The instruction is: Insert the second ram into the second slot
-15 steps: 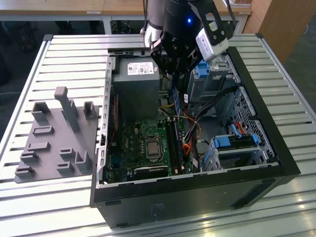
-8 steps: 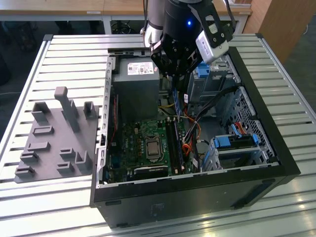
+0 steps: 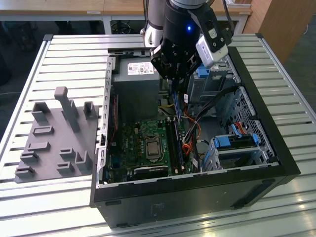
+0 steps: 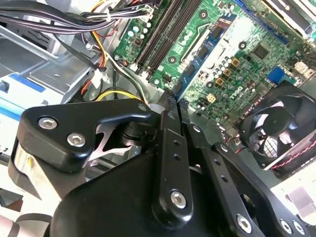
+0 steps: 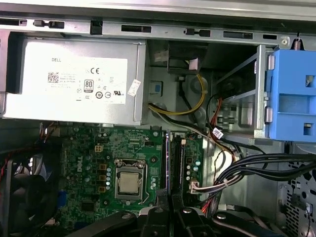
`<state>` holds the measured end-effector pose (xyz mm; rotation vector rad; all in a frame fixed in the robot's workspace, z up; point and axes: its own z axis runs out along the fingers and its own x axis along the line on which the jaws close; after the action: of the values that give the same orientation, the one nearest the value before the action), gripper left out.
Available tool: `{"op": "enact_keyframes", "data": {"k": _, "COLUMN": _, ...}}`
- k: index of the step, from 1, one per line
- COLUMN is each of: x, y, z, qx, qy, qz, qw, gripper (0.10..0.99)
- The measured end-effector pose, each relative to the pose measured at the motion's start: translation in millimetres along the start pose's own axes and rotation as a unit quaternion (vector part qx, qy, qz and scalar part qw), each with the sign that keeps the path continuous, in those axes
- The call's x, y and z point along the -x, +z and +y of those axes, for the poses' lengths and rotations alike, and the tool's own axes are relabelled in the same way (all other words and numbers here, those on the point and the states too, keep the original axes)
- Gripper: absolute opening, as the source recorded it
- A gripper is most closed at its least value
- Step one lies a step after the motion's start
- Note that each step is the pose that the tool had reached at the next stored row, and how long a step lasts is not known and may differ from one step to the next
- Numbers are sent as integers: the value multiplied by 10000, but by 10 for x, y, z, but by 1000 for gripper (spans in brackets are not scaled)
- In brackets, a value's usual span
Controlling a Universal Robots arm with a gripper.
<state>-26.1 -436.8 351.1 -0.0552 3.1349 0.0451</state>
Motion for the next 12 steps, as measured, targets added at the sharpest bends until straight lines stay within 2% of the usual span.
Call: {"op": "enact_keyframes", "data": {"k": 12, "x": -3, "y": 96, "z": -65, "qx": 0, "qy": -12, "qz": 0, "qw": 10000, "gripper": 137}}
